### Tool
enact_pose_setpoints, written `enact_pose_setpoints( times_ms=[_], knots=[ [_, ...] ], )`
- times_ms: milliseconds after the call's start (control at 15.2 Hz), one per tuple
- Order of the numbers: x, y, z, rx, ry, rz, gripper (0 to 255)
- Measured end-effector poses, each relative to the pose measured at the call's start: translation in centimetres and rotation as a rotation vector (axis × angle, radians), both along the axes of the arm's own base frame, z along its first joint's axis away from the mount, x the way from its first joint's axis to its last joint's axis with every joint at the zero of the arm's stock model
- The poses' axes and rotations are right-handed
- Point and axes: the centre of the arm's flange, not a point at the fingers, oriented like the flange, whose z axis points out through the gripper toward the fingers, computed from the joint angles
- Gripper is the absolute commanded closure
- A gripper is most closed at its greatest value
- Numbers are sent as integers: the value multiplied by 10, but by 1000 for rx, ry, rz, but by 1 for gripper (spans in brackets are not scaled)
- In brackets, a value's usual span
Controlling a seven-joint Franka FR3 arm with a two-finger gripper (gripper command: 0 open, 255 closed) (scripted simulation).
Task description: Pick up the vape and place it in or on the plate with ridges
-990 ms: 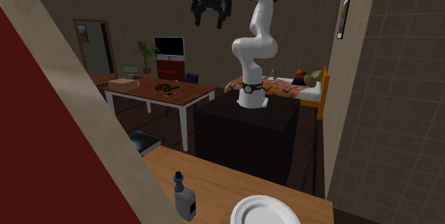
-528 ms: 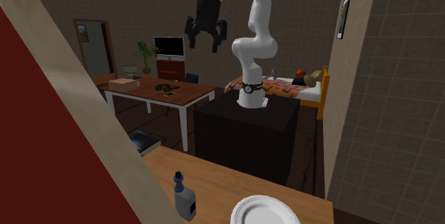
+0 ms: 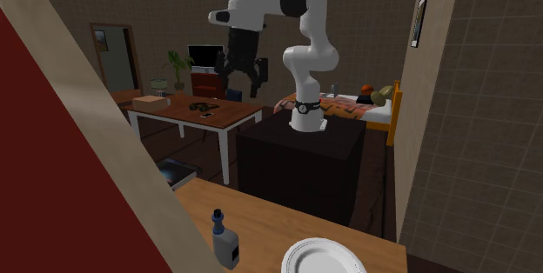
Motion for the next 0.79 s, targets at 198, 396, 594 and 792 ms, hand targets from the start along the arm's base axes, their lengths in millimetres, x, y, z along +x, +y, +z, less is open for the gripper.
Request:
enact_pose_setpoints(
  times_ms=[198, 396, 594, 792],
  knots=[
    [24, 3, -33, 1, 16, 3, 0],
    [46, 9, -66, 2, 31, 5, 0],
    [69, 12, -96, 3, 47, 8, 0],
    [90, 18, -134, 4, 64, 11, 0]
  ],
)
